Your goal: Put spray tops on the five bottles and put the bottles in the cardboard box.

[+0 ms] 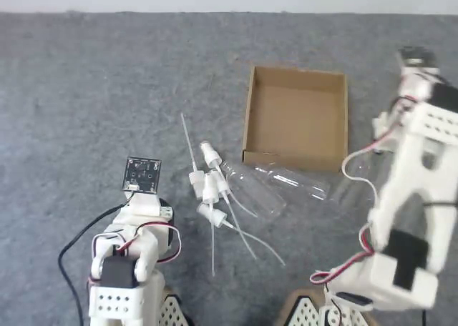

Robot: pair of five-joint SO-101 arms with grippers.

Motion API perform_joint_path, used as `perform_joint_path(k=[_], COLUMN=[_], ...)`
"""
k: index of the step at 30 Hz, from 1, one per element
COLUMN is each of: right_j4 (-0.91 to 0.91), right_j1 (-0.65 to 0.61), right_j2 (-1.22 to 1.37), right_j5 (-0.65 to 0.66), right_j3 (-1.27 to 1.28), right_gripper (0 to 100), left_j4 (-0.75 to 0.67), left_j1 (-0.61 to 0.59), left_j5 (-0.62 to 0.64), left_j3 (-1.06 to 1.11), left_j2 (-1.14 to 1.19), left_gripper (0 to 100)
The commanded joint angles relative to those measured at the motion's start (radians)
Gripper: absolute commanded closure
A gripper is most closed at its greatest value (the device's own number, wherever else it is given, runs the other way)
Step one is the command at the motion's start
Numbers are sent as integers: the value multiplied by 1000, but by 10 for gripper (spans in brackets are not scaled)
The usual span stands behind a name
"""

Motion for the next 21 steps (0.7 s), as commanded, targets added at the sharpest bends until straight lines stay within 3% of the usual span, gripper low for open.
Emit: perform_joint_path(k=[1,10,21], right_j4=[-25,-427,-587], right_j1=[99,269,289], right_j2=[-151,-170,-25], right_j5=[66,66,72], right_j3=[117,508,603], right_gripper=[804,803,807], left_j4=[5,5,-21], left_j1=[-5,-5,-3], left_j5=[2,2,0], left_j3=[-5,-5,-5], left_j2=[-15,-15,-17], left_gripper=[988,988,988])
